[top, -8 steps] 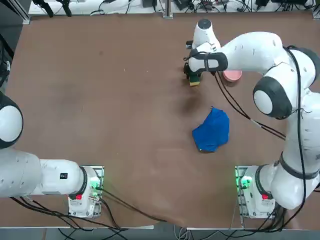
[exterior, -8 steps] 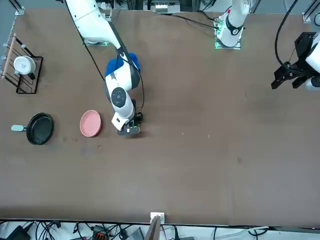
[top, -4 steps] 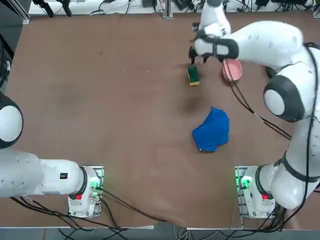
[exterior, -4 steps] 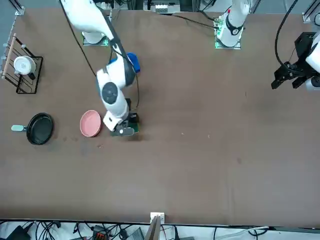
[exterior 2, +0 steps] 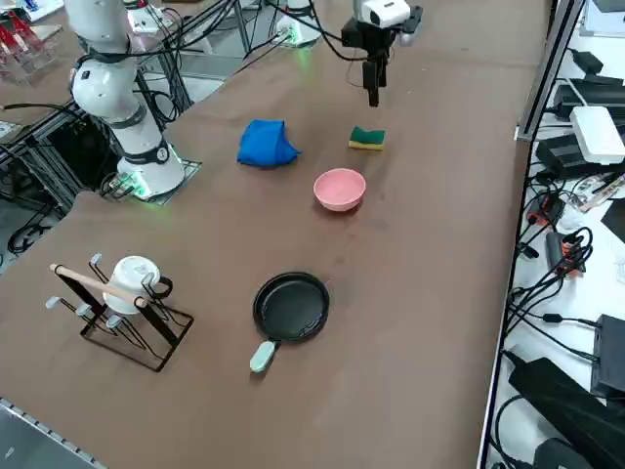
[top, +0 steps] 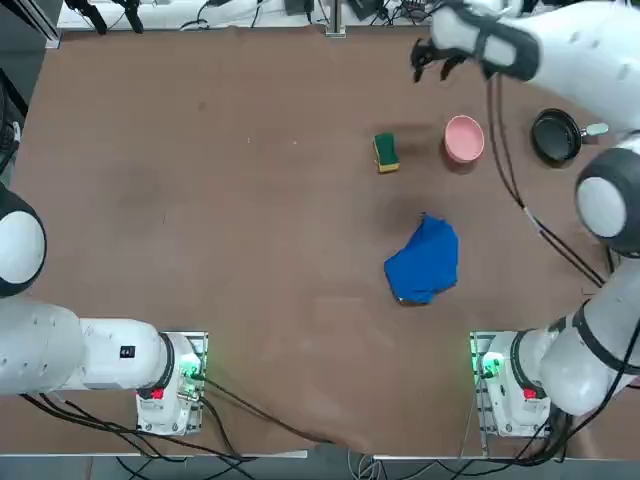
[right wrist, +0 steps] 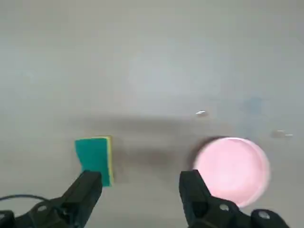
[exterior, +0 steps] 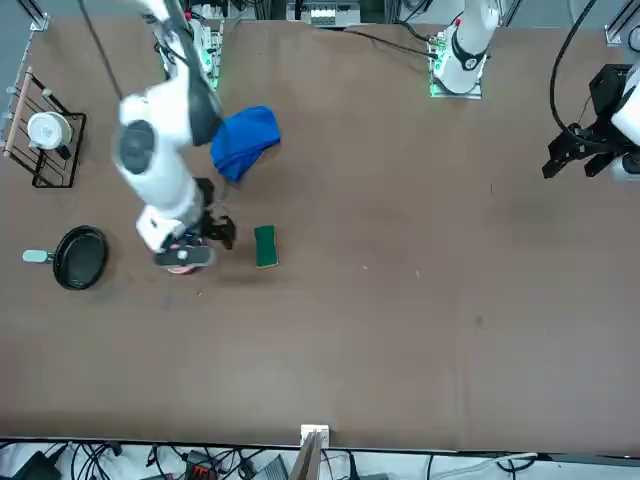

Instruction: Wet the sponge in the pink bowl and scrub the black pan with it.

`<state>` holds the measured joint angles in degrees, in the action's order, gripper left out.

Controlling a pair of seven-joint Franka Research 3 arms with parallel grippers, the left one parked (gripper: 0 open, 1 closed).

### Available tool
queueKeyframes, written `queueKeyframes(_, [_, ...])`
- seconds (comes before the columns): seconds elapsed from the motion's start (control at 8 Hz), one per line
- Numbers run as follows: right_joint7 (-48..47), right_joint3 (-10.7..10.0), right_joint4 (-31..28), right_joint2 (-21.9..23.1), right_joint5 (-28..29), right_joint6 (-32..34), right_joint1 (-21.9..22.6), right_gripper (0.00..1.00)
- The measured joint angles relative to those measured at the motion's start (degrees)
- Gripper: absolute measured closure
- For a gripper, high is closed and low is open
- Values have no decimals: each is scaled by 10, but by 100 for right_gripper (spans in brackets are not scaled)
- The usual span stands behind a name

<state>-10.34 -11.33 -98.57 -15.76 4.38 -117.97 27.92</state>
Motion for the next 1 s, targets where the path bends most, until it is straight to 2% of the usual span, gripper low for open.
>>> queueKeyframes(0.38, [64, -3, 3, 70, 0, 81, -85, 0])
queueKeyframes(0.75, [69, -8, 30, 115, -38, 183, -120, 0])
queueKeyframes(0.88, [69, -6, 32, 126, -58, 201, -127, 0])
queueKeyframes(1.0, [72, 7, 32, 138, -65, 223, -151, 0])
